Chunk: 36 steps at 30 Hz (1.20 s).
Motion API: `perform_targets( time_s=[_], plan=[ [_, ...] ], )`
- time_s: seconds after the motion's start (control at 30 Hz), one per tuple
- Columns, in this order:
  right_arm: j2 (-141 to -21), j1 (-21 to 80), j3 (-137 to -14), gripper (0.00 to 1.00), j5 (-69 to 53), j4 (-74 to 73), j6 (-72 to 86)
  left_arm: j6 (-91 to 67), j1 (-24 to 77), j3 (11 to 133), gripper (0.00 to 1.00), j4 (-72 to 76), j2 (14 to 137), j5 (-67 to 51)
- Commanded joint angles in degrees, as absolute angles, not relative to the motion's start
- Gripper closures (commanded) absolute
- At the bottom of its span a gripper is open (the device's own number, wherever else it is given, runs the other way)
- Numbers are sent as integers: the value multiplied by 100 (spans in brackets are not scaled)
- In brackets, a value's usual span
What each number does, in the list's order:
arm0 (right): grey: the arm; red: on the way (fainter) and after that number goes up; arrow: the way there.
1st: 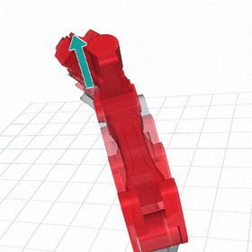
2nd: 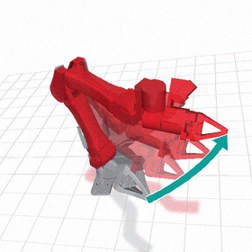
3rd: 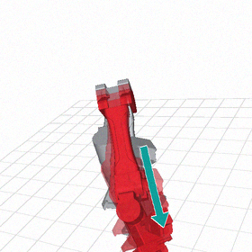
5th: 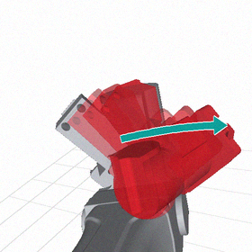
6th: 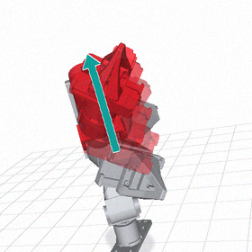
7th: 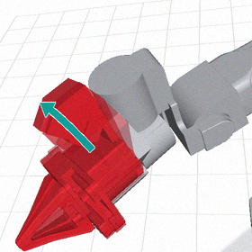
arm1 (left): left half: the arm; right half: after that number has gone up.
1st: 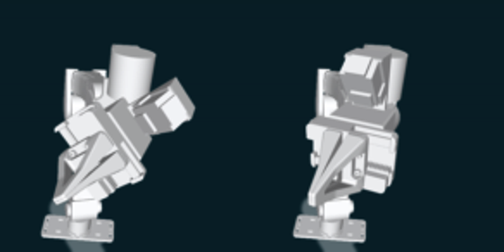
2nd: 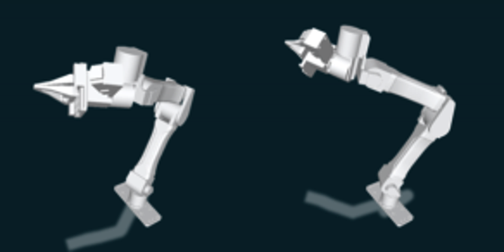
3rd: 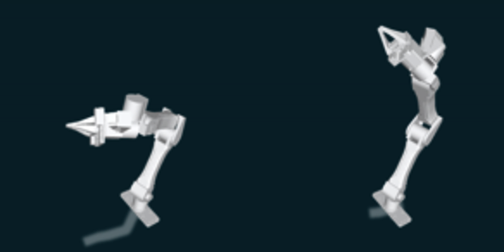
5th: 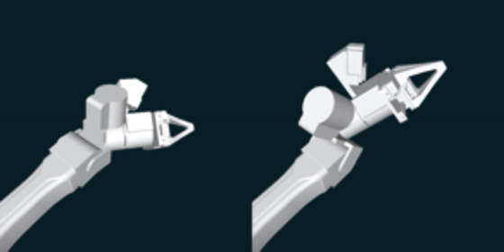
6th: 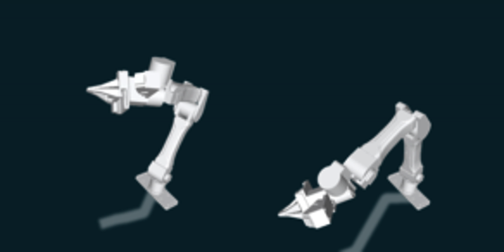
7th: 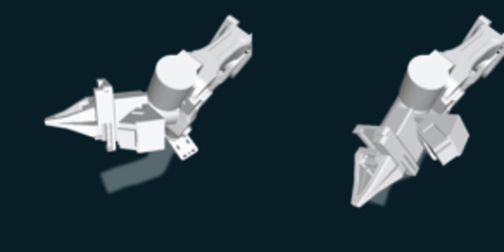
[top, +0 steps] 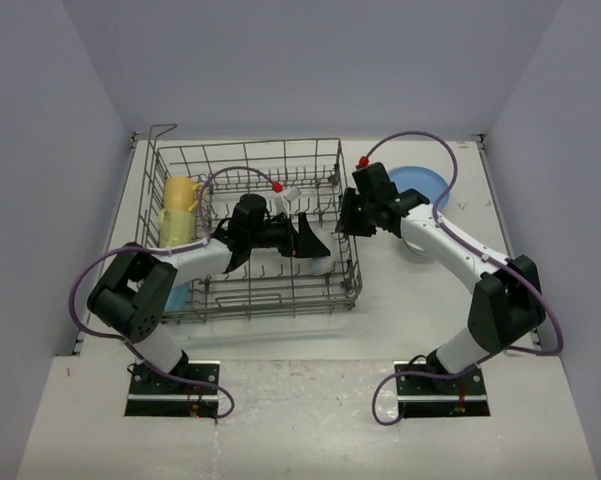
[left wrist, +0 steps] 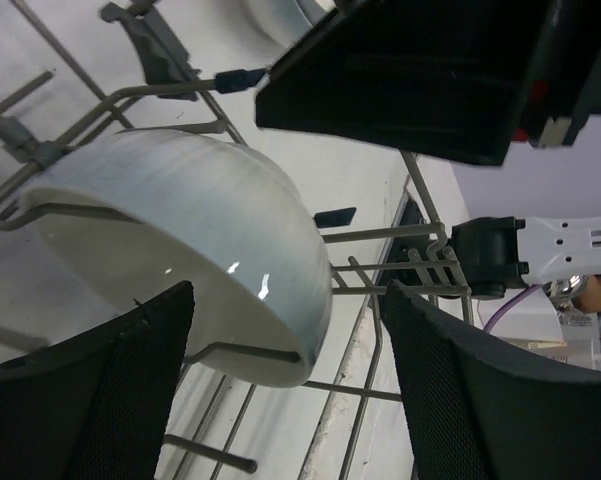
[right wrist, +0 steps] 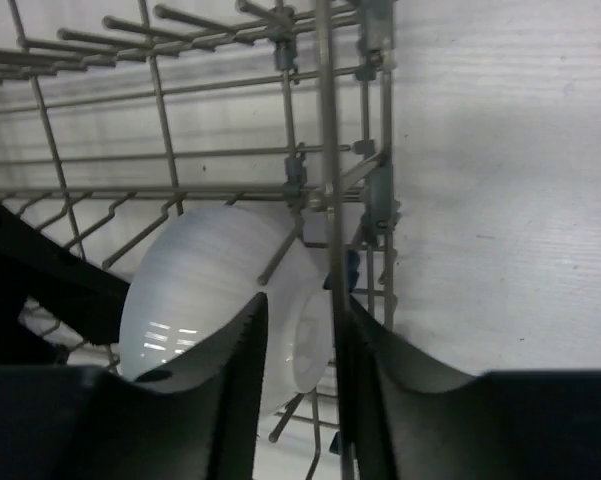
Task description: Unload the mixed dishes from the dish rack
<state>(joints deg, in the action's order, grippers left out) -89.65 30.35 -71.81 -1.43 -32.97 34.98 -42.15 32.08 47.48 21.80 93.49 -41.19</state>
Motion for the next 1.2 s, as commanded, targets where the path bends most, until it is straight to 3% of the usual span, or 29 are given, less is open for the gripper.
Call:
perform_targets(
  time_s=[0.0, 0.07, 0.2, 0.37, 0.4, 0.47, 0.5, 0.6, 1.17],
  plan=[
    [-9053, 3067, -7392, 68, 158, -2988, 4174, -4333, 3375, 5018, 23, 2760, 9553, -4210],
    [-9053, 3059, -7321, 79, 325, -3014, 4280, -4359, 3375, 5019, 26, 2777, 9606, -4192],
    [-9062, 3067, -7163, 93, 308, -3024, 4473, -4534, 3427, 5010, 28, 2961, 9685, -4175],
    [-9009, 3067, -6917, 100, 343, -2997, 4526, -4702, 3507, 5019, 42, 3102, 9712, -3938],
    [-9000, 3067, -6908, 100, 351, -3006, 4544, -4833, 3507, 5010, 47, 3198, 9738, -3920],
    [-8991, 3067, -6847, 100, 352, -3023, 4553, -4974, 3516, 4992, 64, 3330, 9756, -3911],
    [-8983, 3076, -6821, 100, 369, -3015, 4579, -5088, 3507, 4983, 77, 3418, 9773, -3920],
    [-8965, 3076, -6741, 100, 404, -3050, 4623, -5299, 3507, 4869, 100, 3699, 9765, -3981],
    [-8842, 2804, -6557, 100, 589, -3146, 4807, -5985, 3437, 4096, 100, 5921, 8017, -4605]
  ],
)
